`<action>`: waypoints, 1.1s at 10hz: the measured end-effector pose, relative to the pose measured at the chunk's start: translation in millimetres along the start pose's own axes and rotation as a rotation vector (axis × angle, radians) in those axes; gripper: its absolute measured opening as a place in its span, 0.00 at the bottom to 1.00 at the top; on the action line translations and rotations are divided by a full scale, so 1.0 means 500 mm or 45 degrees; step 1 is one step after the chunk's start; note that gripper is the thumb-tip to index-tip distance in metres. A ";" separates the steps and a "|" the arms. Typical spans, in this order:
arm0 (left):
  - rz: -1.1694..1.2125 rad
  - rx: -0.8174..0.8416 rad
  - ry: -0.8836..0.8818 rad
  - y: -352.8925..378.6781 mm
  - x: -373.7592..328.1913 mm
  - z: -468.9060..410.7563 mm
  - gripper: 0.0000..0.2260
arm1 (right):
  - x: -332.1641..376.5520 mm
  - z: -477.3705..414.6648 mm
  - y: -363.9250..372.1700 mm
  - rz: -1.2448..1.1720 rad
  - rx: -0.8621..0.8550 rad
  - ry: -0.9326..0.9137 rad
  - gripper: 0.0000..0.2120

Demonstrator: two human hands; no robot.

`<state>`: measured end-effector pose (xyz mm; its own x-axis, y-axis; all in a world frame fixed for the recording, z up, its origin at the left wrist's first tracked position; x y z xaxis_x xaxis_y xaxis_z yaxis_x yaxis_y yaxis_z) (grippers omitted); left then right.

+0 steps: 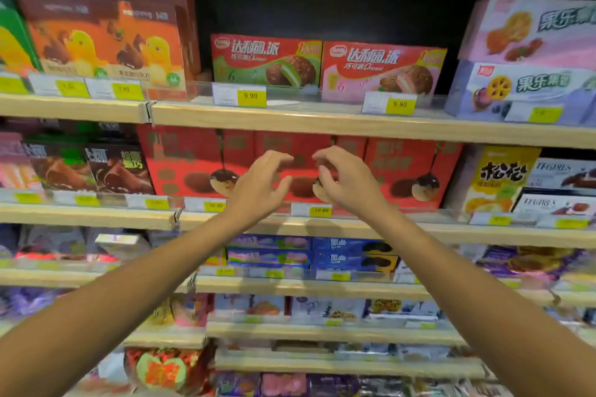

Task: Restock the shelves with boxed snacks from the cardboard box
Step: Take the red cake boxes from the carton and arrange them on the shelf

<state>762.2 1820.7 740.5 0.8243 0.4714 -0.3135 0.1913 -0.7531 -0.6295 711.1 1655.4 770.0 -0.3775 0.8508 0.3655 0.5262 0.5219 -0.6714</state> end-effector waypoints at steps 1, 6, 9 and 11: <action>0.280 0.129 -0.254 0.034 0.052 0.098 0.08 | -0.009 0.054 0.085 -0.115 0.210 0.178 0.10; 0.958 0.754 -1.860 0.267 0.272 0.770 0.12 | -0.100 0.530 0.564 -0.355 1.255 1.109 0.11; 0.652 0.761 -1.977 0.407 0.297 1.081 0.10 | -0.152 0.863 0.797 -0.369 1.486 1.632 0.12; 0.637 0.836 -2.015 0.539 0.333 1.285 0.14 | -0.221 1.086 0.966 -0.321 1.568 1.940 0.06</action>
<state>608.5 1990.8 61.8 -0.5912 0.5236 -0.6134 -0.4409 -0.8467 -0.2979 592.9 1780.2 55.3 0.8598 0.4646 0.2120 -0.4000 0.8708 -0.2859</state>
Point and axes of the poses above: each hand's wrist, its own z-axis away from the middle knuckle, its own y-axis out of the palm, x = y × z, the point moved 3 cm from there along -z, towards the middle knuckle, and after that the axes turned 6 degrees about y, right-handed, at the moved point
